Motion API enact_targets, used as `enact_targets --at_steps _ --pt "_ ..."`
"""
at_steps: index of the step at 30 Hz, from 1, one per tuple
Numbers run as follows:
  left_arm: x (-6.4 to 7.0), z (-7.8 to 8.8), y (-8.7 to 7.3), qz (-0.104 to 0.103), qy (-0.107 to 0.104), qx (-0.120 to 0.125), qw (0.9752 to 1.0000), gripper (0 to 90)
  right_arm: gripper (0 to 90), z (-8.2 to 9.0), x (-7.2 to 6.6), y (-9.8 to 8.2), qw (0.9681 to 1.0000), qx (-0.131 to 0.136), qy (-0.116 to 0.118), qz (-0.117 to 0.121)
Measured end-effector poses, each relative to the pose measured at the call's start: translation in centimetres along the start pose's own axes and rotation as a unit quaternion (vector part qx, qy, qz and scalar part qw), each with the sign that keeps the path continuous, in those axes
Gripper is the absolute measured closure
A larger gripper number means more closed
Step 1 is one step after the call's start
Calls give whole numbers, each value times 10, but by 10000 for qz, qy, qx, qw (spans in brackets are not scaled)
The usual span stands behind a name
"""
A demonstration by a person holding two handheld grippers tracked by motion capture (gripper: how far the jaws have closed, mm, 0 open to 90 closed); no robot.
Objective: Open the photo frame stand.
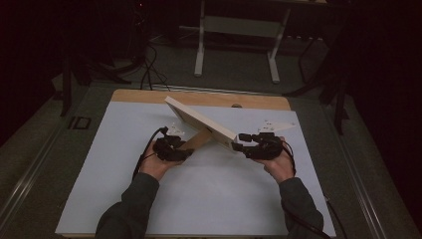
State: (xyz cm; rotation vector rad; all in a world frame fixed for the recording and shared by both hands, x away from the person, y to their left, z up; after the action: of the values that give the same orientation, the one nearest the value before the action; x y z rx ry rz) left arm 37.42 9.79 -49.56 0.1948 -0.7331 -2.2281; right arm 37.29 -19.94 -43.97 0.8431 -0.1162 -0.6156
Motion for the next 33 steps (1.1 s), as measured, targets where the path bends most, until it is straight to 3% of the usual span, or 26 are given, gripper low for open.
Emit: enact_targets --at_steps 9,18,27,33 --pt "0 12 -2 -111 -116 176 9997 539 491 9 7 -11 10000 5 -9 -72" --pt "-4 29 -3 -52 -381 577 9976 570 629 15 13 -18 9999 -44 1 -149" --pt "-5 43 4 -27 -230 796 9966 604 730 15 18 -19 9994 31 -151 -297" --pt "-9 47 11 159 -63 777 9968 663 811 14 18 -16 9988 100 -316 -372"
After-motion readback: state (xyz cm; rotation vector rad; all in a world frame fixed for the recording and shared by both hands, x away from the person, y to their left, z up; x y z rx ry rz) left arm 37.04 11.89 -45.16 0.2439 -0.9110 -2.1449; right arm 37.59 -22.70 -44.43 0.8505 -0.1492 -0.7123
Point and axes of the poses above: each handheld gripper's, and its own axes: z roughly backward along the jaws, y roughly out of its top, x roughly to its right, the point moved 2 cm from there along -z, roughly forward along the jaws, and after that the axes turned 13 degrees about -x, right-handed, at the moved point
